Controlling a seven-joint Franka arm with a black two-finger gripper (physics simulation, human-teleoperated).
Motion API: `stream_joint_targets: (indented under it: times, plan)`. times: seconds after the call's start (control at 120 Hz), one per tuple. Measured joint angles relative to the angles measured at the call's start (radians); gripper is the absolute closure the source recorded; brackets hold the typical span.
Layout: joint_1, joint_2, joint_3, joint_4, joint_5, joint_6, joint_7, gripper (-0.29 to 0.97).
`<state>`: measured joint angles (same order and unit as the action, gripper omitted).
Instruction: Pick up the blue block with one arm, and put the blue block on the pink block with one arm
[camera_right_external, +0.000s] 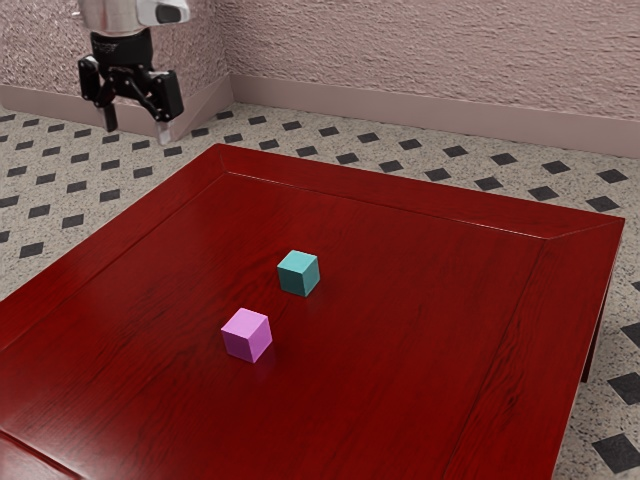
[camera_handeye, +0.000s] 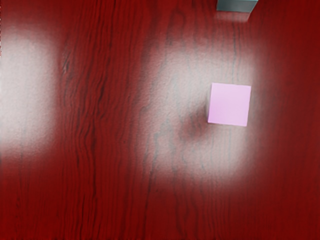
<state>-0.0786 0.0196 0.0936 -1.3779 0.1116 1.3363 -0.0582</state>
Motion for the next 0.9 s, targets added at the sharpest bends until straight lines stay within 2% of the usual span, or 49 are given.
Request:
stream_joint_targets:
  times: [0.183,0.292,0.375,0.625,0.783,0.9]
  plan:
    - [0.009,0.001,0.0,0.01,-0.001,-0.01,-0.007,0.0]
    - [0.016,0.002,-0.005,0.211,-0.003,-0.067,-0.01,0.0]
    - [0.022,0.016,-0.011,0.267,-0.02,-0.094,-0.012,0.0]
    - [-0.034,0.06,-0.016,0.284,-0.04,-0.114,-0.016,0.0]
    - [-0.027,0.11,-0.016,0.283,-0.046,-0.113,-0.019,0.0]
    - [-0.024,0.152,-0.016,0.262,-0.079,-0.069,-0.02,0.0]
